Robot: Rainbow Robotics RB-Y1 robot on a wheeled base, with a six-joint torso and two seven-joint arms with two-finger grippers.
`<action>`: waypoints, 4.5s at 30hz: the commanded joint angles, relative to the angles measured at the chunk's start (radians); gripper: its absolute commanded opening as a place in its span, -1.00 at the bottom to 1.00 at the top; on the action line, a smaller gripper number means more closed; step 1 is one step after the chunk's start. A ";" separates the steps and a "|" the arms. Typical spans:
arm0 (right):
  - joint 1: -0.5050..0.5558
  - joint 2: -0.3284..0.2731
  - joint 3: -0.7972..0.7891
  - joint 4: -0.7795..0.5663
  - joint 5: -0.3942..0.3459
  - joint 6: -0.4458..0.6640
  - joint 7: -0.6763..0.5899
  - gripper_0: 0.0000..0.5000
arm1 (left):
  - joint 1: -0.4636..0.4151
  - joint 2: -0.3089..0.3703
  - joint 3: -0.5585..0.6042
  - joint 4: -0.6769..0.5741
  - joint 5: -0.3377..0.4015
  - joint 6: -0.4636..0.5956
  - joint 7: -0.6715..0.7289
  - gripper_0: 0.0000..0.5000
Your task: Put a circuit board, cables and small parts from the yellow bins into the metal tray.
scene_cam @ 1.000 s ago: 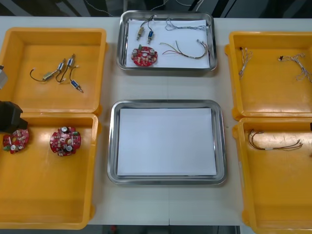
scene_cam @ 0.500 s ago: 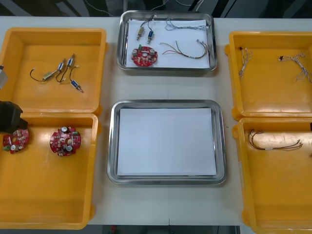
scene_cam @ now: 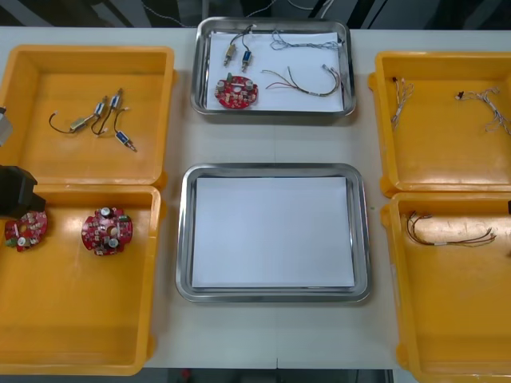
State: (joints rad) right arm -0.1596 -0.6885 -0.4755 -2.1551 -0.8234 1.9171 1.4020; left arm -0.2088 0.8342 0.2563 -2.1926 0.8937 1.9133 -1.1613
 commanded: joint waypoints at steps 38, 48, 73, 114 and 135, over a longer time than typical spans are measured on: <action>0.012 -0.042 -0.008 -0.008 -0.008 0.003 -0.028 1.00 | 0.014 0.040 0.032 -0.027 -0.001 0.007 -0.077 1.00; 0.012 -0.042 -0.008 -0.008 -0.008 0.003 -0.028 1.00 | 0.014 0.040 0.032 -0.027 -0.001 0.007 -0.077 1.00; 0.012 -0.042 -0.008 -0.008 -0.008 0.003 -0.028 1.00 | 0.014 0.040 0.032 -0.027 -0.001 0.007 -0.077 1.00; 0.012 -0.042 -0.008 -0.008 -0.008 0.003 -0.028 1.00 | 0.014 0.040 0.032 -0.027 -0.001 0.007 -0.077 1.00; 0.012 -0.042 -0.008 -0.008 -0.008 0.003 -0.028 1.00 | 0.014 0.040 0.032 -0.027 -0.001 0.007 -0.077 1.00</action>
State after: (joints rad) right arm -0.1596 -0.6885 -0.4755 -2.1551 -0.8234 1.9171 1.4020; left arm -0.2088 0.8342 0.2563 -2.1926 0.8937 1.9133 -1.1614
